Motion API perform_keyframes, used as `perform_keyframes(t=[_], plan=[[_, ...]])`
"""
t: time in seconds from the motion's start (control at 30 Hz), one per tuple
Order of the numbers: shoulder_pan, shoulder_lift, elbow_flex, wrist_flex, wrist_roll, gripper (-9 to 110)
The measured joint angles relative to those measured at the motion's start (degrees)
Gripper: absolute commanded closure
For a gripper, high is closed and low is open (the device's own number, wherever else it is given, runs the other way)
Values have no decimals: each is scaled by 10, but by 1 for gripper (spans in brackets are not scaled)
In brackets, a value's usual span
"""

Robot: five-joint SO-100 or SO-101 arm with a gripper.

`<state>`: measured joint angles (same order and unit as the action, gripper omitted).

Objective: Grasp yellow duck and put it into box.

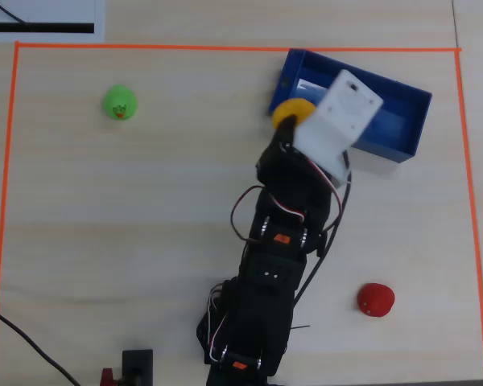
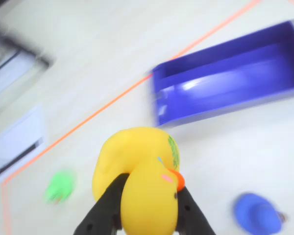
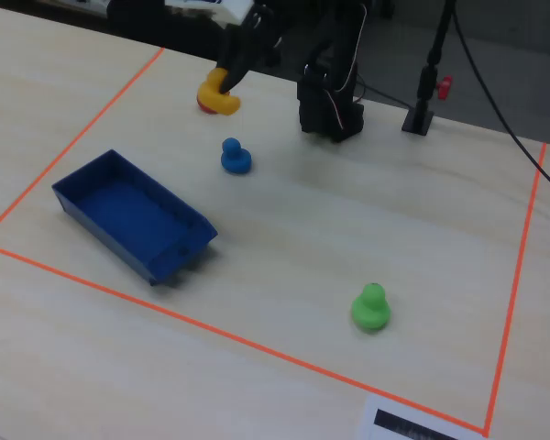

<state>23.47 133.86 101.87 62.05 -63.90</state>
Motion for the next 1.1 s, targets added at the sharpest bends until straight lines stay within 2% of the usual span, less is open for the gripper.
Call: perform_keyframes(t=[0.17, 0.3, 0.73, 1.1], plan=[[37, -7, 123, -126, 4, 101], [47, -62, 136, -199, 21, 101], [12, -316, -36, -248, 31, 101], [34, -504, -79, -375, -18, 101]])
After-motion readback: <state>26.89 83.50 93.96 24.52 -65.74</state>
